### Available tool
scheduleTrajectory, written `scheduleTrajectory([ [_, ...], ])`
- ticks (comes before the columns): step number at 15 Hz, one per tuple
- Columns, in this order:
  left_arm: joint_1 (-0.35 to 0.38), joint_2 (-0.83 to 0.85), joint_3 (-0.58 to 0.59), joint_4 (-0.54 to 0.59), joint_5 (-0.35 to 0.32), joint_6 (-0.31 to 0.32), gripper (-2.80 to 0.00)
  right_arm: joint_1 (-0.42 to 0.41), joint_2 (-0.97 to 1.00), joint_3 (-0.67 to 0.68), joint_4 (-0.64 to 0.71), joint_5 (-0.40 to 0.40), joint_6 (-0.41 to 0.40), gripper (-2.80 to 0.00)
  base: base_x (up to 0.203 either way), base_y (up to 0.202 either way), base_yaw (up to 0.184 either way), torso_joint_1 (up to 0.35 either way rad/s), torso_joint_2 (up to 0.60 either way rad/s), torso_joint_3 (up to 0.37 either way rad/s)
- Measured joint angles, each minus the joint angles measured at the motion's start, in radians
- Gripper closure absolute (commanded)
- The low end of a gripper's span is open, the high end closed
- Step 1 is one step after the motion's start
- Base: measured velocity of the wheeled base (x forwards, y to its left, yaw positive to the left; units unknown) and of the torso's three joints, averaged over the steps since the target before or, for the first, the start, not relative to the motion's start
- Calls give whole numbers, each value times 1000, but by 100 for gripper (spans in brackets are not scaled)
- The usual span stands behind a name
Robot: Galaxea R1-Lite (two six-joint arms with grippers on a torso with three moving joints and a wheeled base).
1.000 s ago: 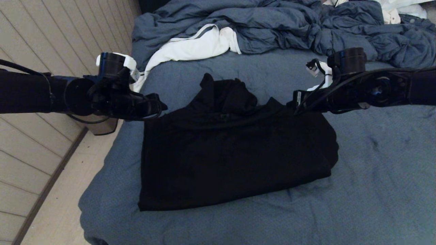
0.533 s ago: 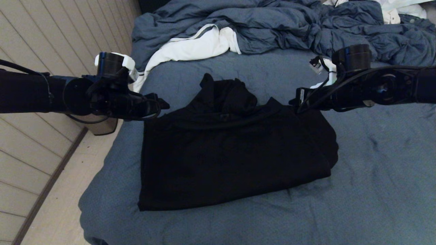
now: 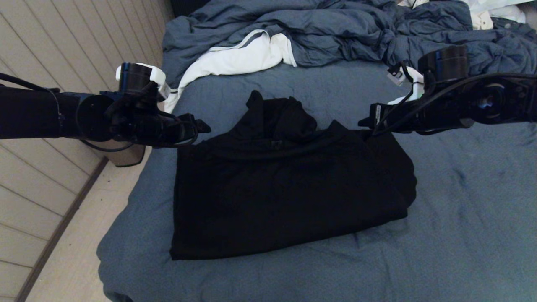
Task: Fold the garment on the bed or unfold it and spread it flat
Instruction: Unfold the black sweatshirt
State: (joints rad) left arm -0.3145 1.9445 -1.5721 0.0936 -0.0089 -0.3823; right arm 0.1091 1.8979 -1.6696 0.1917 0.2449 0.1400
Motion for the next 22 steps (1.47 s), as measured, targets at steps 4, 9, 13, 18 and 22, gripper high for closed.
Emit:
scheduleTrajectory([
  [4, -1, -1, 0, 0, 0, -1, -280, -1, -3, -9, 4, 9, 0, 0, 0, 0, 0, 0, 0, 0],
  [9, -2, -4, 0, 0, -2, -3, -280, 0, -4, -4, 4, 12, 0, 0, 0, 0, 0, 0, 0, 0],
  [13, -3, -6, 1, 1, -2, -4, -280, 0, -5, -2, 3, 13, 1, 0, 0, 0, 0, 0, 0, 0],
  [18, -4, -9, 3, 1, -2, -4, -280, 0, -6, -4, 3, 13, 1, 0, 0, 0, 0, 0, 0, 0],
  [22, -3, -9, 3, 1, -2, -4, -280, 0, -2, -10, 9, 13, 2, 0, 0, 0, 0, 0, 0, 0],
])
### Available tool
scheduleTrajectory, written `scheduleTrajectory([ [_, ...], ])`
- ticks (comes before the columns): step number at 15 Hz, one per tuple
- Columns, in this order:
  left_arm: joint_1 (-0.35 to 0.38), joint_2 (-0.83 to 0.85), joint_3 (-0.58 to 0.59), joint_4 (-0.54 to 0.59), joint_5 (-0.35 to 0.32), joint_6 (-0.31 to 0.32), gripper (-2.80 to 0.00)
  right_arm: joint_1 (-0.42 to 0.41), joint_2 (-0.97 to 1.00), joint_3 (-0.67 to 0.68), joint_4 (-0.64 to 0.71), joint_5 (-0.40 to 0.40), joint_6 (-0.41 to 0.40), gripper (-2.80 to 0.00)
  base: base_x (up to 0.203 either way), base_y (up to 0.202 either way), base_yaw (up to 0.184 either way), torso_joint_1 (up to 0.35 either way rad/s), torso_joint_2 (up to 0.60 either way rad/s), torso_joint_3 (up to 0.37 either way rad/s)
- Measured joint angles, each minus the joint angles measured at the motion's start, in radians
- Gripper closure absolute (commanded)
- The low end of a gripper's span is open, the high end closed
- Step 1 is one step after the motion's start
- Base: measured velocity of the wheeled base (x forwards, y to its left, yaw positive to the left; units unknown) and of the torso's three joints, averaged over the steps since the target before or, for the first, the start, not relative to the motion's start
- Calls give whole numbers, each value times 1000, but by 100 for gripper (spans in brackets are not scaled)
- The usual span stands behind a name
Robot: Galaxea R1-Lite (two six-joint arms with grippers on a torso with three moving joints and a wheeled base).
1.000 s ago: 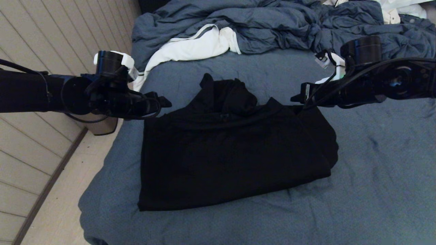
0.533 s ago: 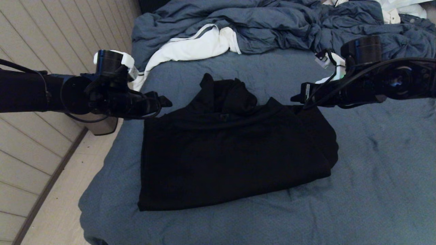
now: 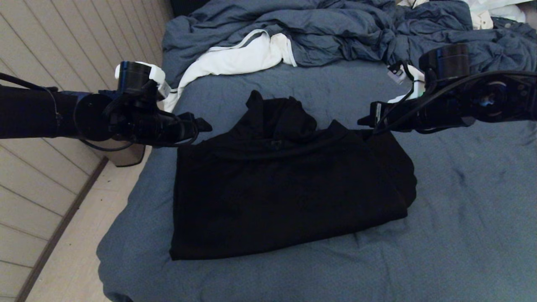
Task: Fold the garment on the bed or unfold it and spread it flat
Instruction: Unfold the black sweatshirt
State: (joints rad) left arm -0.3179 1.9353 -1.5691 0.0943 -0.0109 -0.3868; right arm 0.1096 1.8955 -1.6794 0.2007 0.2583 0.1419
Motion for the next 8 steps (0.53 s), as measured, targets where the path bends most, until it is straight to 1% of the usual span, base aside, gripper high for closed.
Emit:
scheduleTrajectory([
  [3, -1, 0, 1, 0, 0, -1, -280, -1, -2, 13, 4, 3, -9, 0, 0, 0, 0, 0, 0, 0],
  [5, -3, -1, 1, -1, -1, -2, -280, -1, -4, 10, 6, 29, -8, 0, 0, 0, 0, 0, 0, 0],
  [6, -3, -1, 1, -2, -1, -2, -280, -1, -9, 10, 10, 48, -6, 0, 0, 0, 0, 0, 0, 0],
  [8, -3, -2, 1, -3, -1, -2, -280, -5, -33, 11, 53, 129, -1, 0, 0, 0, 0, 0, 0, 0],
])
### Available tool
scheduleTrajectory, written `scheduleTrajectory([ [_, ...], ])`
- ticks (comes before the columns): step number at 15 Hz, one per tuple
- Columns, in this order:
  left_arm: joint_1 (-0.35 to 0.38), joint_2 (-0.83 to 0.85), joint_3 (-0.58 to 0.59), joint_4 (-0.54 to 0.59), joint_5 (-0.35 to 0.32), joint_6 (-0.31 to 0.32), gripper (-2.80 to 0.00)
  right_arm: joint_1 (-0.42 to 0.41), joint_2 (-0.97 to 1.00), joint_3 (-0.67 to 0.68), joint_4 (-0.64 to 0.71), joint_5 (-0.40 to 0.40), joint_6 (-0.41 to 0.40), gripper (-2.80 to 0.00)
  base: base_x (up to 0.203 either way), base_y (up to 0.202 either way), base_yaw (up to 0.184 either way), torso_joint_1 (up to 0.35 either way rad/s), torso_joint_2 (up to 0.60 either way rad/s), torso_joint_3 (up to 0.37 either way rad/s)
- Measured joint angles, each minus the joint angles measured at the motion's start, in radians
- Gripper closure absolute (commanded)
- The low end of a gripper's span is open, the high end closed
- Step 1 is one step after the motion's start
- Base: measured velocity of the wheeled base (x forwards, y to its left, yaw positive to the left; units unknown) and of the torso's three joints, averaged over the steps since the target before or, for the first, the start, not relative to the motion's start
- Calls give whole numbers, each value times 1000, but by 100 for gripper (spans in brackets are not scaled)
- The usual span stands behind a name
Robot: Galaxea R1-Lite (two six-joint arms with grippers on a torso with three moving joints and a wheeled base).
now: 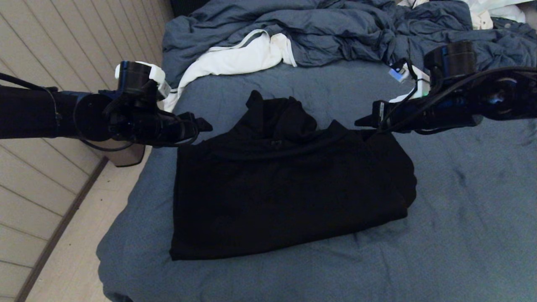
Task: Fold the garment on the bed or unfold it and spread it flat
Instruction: Unfold the black sweatshirt
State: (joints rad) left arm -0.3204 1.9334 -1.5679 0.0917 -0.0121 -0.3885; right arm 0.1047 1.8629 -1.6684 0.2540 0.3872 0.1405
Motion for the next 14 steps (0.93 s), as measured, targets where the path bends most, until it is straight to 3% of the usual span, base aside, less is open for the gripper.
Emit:
scheduleTrajectory([
  [3, -2, 0, 0, 0, 0, 0, -280, -21, -40, -58, 131, 186, 21, 0, 0, 0, 0, 0, 0, 0],
  [4, -2, 0, 0, 0, 0, 0, -280, -29, -42, -83, 170, 183, 28, -280, 0, 0, 0, 0, 0, 0],
  [7, -3, -1, 0, 0, 0, -1, -280, -55, -32, -109, 191, 94, 31, -280, 0, 0, 0, 0, 0, 0],
  [14, -3, 15, 2, -9, -2, 0, -280, -58, -9, -115, 186, 85, 17, -280, 0, 0, 0, 0, 0, 0],
])
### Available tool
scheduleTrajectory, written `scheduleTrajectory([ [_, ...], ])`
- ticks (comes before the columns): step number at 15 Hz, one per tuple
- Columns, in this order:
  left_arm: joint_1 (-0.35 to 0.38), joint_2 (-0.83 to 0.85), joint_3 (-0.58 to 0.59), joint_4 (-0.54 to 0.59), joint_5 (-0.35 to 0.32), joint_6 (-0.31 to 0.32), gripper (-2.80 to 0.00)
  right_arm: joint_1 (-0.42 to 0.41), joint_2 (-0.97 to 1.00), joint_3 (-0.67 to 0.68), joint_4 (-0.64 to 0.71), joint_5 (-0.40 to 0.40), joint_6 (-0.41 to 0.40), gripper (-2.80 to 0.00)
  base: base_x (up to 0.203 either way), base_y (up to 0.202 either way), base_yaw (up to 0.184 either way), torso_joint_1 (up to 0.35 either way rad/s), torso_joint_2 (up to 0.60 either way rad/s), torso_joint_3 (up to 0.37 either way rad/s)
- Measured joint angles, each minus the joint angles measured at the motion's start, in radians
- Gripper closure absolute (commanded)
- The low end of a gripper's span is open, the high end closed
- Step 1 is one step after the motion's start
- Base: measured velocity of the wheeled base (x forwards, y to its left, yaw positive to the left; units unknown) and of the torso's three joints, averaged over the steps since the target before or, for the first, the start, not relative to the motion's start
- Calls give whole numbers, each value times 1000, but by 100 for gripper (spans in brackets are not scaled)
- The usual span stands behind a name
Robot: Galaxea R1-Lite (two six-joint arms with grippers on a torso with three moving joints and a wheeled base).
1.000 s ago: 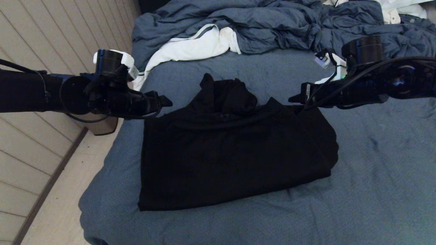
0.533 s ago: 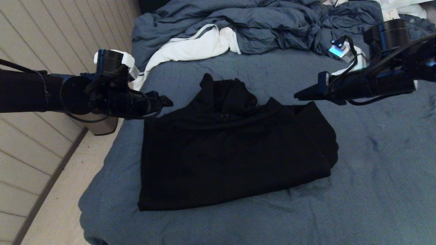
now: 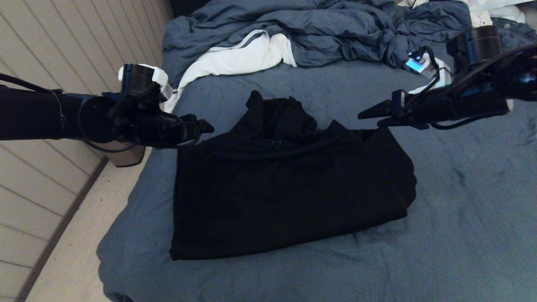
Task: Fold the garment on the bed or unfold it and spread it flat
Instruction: Unfold the black sweatshirt
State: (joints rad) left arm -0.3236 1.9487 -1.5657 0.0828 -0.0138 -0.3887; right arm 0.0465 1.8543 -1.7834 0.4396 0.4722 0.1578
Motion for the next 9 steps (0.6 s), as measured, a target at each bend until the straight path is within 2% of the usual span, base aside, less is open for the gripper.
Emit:
scheduleTrajectory([
  [6, 1, 39, -7, -7, -7, 0, -280, 5, 90, 22, -70, 1, -3, -280, 0, 0, 0, 0, 0, 0],
  [9, -5, 56, -7, -7, -26, -23, -280, 14, 115, 33, -73, 3, -4, -280, 0, 0, 0, 0, 0, 0],
])
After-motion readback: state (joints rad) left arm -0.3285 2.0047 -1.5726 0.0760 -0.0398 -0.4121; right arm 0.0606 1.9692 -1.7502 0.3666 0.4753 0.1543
